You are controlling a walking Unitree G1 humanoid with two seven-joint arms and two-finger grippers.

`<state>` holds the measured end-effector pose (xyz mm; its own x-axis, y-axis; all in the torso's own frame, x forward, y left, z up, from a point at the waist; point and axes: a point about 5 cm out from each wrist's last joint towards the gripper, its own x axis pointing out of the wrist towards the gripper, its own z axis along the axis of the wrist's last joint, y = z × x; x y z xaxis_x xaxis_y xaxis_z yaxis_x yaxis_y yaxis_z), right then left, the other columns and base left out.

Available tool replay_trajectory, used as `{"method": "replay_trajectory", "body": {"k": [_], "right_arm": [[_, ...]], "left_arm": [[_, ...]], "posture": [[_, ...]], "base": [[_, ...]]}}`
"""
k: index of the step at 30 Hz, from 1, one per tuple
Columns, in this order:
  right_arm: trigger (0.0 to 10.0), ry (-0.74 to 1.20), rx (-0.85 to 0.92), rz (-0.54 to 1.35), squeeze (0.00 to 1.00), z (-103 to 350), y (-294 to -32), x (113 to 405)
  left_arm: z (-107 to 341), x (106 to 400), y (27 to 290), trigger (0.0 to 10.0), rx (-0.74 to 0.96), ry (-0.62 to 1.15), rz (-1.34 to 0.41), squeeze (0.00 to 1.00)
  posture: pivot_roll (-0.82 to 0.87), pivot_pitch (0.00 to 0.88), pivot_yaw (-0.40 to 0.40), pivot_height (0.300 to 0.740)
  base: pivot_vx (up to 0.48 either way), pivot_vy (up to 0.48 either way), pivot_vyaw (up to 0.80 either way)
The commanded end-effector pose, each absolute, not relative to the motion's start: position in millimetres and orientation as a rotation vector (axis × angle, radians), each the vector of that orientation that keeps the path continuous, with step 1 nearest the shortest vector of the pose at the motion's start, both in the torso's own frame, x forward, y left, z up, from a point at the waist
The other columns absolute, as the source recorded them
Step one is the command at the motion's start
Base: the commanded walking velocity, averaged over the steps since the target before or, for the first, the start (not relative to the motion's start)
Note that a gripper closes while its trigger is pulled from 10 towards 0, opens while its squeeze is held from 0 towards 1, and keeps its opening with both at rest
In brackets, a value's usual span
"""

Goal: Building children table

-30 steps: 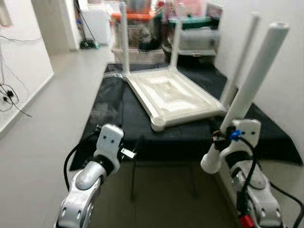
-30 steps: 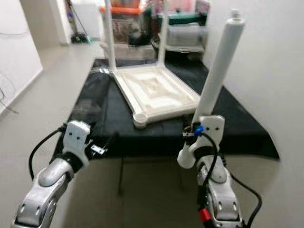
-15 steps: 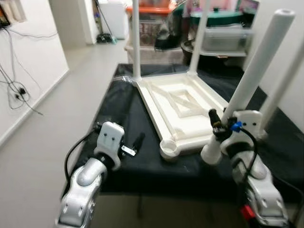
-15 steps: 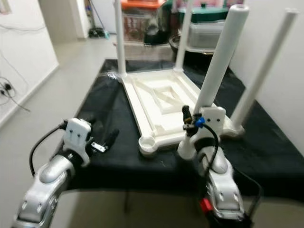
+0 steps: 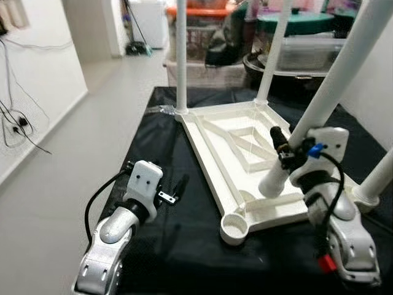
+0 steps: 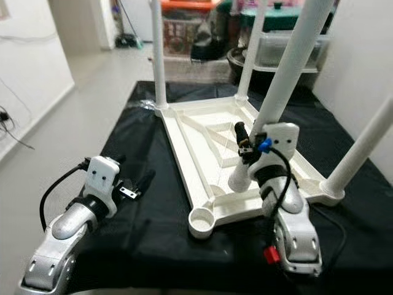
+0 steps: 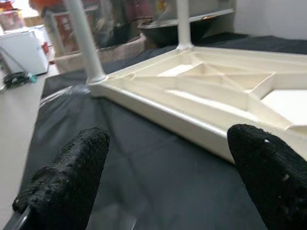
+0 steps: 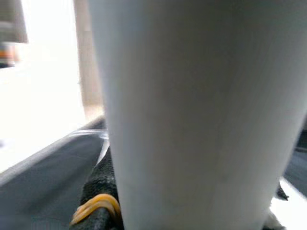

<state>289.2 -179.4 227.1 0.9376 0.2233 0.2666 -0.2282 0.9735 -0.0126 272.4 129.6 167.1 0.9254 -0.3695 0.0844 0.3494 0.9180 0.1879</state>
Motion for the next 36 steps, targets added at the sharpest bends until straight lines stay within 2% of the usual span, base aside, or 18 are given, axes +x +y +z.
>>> {"method": "replay_trajectory", "body": {"k": [1,7,8,10,15,19,30,36], "right_arm": [[10.0,-0.273,0.034,0.353,0.00,232.6,-170.4,283.2],[10.0,-0.252,0.042,0.528,0.00,232.9,-162.5,272.5],[10.0,-0.220,0.011,0.625,0.00,229.9,-161.4,266.7],[10.0,-0.195,-0.018,0.676,0.00,225.5,-161.5,263.6],[10.0,-0.166,-0.044,0.714,0.00,220.8,-164.0,262.9],[10.0,-0.134,-0.070,0.740,0.00,214.9,-169.8,273.5],[10.0,-0.152,-0.045,0.861,0.00,223.0,-161.2,295.6],[10.0,-0.128,-0.020,0.920,0.00,218.7,-161.7,292.5]], "left_arm": [[165.7,271.2,130.7,10.0,0.178,-0.117,-0.374,0.00],[163.4,270.7,133.8,10.0,0.179,-0.107,-0.371,0.00],[160.6,270.3,138.1,10.0,0.184,-0.095,-0.367,0.00],[159.0,269.9,141.9,10.0,0.187,-0.088,-0.361,0.00],[158.0,269.3,146.5,10.0,0.188,-0.082,-0.352,0.00],[156.6,267.9,150.2,10.0,0.181,-0.073,-0.343,0.00],[155.3,264.7,146.8,10.0,0.158,-0.070,-0.356,0.00],[153.5,261.8,149.3,10.0,0.147,-0.058,-0.348,0.00]], "posture": [[0.09,0.000,-0.066,0.740],[0.10,0.000,-0.066,0.740],[0.10,0.000,-0.067,0.740],[0.10,0.000,-0.070,0.740],[0.11,0.000,-0.072,0.740],[0.12,0.000,-0.076,0.740],[0.15,0.000,-0.094,0.740],[0.15,0.000,-0.098,0.740]], "base": [[0.000,0.000,0.00],[0.000,0.000,0.00],[0.000,0.000,0.00],[0.000,0.000,0.00],[0.000,0.000,0.00],[0.000,0.000,0.00],[0.000,0.000,0.00],[0.000,0.000,0.00]]}}
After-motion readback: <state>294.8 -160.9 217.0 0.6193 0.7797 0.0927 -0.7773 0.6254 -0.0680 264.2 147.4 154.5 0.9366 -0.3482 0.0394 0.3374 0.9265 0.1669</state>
